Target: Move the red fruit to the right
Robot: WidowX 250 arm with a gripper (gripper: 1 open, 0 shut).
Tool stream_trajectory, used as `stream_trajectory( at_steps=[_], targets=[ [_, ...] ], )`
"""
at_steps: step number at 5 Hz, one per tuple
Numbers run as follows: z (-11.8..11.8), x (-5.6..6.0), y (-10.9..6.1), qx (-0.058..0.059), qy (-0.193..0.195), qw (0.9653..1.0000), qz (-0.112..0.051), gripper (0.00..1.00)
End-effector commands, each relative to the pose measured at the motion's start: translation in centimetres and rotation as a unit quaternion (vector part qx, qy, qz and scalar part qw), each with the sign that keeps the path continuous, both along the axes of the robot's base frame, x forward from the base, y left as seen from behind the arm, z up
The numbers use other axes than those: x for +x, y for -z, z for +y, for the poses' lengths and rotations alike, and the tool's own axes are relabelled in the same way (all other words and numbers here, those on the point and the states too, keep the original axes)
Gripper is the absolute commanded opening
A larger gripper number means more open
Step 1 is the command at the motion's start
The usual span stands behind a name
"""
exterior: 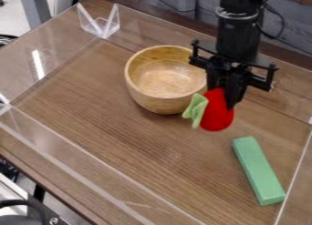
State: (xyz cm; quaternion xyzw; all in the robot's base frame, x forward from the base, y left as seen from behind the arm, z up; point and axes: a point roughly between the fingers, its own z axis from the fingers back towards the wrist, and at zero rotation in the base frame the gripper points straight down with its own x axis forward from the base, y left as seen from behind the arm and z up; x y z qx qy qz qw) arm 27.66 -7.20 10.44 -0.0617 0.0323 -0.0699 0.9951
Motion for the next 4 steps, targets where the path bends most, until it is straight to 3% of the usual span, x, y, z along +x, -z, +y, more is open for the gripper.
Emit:
stream_trajectory(
  at_steps=[1, 4],
  targets=[
    [0.8, 0.1, -2.1, -0.003, -0.008, 0.9997, -0.024, 0.0],
    [-0.3, -0.6, 1.3, 0.002, -0.026, 0.9996, -0.008, 0.0]
  ],
)
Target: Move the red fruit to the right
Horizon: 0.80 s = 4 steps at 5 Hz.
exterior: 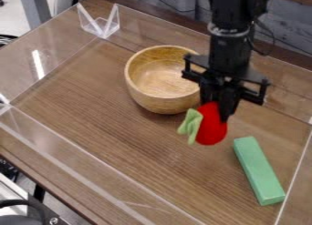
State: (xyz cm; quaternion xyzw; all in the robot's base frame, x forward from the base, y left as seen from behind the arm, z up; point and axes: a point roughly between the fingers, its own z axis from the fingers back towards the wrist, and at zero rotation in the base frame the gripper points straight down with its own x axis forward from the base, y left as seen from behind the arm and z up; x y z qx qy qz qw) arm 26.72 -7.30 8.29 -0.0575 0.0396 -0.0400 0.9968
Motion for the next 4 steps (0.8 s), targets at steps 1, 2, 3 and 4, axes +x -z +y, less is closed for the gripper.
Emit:
stream_trajectory(
  at_steps=[1, 2, 3, 4],
  targets=[
    [0.2, -0.4, 0.1, 0.0, -0.006, 0.9999, -0.01, 0.0],
    [0.7, -0.7, 0.7, 0.003, -0.018, 0.9998, -0.008, 0.0],
    [1.5, -1.0, 0.7, 0.003, 0.0, 0.9999, -0.013, 0.0],
    [2.1, -1.2, -0.4, -0.001, 0.017, 0.9996, -0.023, 0.0]
  ],
)
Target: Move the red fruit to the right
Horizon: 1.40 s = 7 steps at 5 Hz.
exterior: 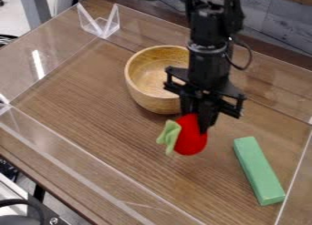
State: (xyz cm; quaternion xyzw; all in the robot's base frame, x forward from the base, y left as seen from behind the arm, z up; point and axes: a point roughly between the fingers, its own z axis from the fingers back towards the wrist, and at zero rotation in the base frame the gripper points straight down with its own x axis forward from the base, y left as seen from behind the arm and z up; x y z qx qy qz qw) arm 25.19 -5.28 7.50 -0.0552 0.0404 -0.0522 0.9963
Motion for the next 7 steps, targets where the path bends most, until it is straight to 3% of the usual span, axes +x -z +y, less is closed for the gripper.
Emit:
stream_trajectory(
  at_steps=[1, 2, 4, 6, 7],
  targets=[
    [0.6, 0.4, -2.1, -0.004, 0.008, 0.9995, -0.031, 0.0],
    [1.0, 0.5, -2.9, -0.005, 0.008, 0.9992, -0.039, 0.0],
    [-0.7, 1.3, -5.5, -0.005, -0.041, 0.9979, -0.05, 0.0],
    [-0.8, 1.5, -4.3, -0.005, 0.038, 0.9985, -0.039, 0.0],
    [-1.5, 0.6, -3.7, -0.005, 0.056, 0.9979, -0.033, 0.0]
  ],
)
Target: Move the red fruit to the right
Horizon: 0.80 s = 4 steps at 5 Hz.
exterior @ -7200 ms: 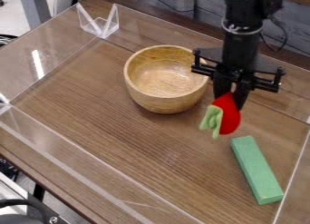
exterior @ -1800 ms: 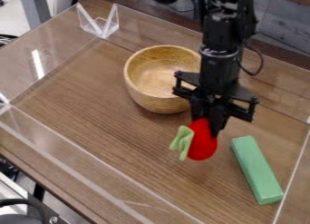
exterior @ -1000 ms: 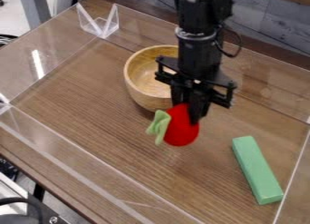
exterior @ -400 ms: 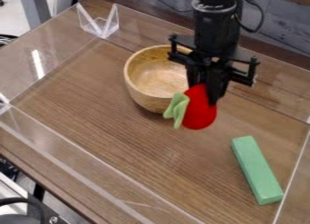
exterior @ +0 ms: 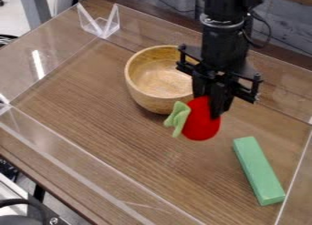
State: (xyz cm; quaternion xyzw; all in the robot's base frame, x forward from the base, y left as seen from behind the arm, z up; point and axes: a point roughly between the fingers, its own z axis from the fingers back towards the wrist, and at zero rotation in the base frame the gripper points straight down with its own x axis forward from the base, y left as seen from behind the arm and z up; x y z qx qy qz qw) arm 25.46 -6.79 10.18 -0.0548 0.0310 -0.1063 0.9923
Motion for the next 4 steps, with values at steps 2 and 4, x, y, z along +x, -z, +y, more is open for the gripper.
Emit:
stream_trajectory(
  at_steps=[2, 4],
  targets=[
    [-3.5, 3.9, 1.0, 0.006, 0.066, 0.9972, -0.035, 0.0],
    [-1.3, 6.4, 2.5, 0.024, -0.029, 0.9987, -0.032, 0.0]
  ],
)
